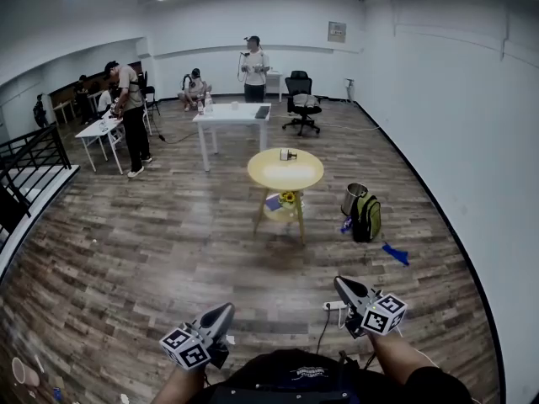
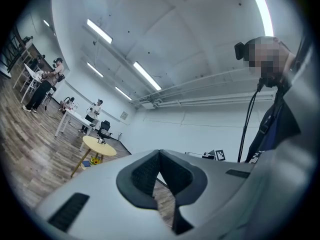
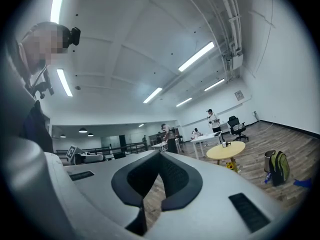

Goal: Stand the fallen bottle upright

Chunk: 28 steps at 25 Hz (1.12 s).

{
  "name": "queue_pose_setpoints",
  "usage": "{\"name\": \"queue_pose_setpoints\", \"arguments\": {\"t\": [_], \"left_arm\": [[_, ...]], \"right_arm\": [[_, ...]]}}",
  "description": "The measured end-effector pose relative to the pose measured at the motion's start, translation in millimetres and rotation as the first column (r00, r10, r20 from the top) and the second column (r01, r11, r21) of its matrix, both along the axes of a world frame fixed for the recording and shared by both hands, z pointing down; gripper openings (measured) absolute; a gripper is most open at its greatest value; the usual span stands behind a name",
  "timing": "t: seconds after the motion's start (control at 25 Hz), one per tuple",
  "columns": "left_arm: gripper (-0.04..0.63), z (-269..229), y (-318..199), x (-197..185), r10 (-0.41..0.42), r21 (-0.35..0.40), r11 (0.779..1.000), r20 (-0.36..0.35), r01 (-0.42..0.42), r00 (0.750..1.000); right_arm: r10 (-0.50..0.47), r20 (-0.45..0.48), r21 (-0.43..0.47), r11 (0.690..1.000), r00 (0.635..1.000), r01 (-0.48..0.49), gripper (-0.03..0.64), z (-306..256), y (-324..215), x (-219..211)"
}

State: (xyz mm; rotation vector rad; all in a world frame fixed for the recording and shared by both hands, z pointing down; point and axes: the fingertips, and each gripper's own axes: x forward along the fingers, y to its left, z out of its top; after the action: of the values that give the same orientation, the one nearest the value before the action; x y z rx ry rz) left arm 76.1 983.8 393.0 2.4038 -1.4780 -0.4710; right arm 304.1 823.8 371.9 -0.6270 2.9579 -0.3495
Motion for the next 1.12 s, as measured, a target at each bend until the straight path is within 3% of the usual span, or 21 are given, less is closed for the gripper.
{"name": "queue_pose_setpoints", "arguments": {"t": [0.4, 0.6, 0.88, 1.12], "left_arm": [[0.01, 10.4, 31.6, -97.9, -0.008, -0.035, 0.999, -0.002, 0.008, 1.0], [0.011, 17.6, 25.6, -122.8, -0.024, -0.039, 0.999, -0.015, 0.024, 1.0], [0.01, 22.0, -5.0, -145.5, -0.072, -0.055, 0.996, -0.017, 0.071, 0.997], [0.01, 25.7, -74.5, -144.0, -0.127, -0.057, 0.99, 0.018, 0.128, 0.992]], "right_arm": [[0.024, 0.008, 0.023, 0.999, 1.0, -0.024, 0.005, -5.8, 18.6, -94.2], [0.02, -0.015, 0.008, 1.0, 1.0, -0.02, 0.005, 3.5, 10.3, -118.9], [-0.023, -0.014, -0.012, 1.0, 1.0, 0.023, 0.005, 12.9, -33.7, -147.7], [-0.083, 0.012, -0.014, 0.996, 0.996, 0.084, 0.005, 17.4, -120.6, -157.2]]}}
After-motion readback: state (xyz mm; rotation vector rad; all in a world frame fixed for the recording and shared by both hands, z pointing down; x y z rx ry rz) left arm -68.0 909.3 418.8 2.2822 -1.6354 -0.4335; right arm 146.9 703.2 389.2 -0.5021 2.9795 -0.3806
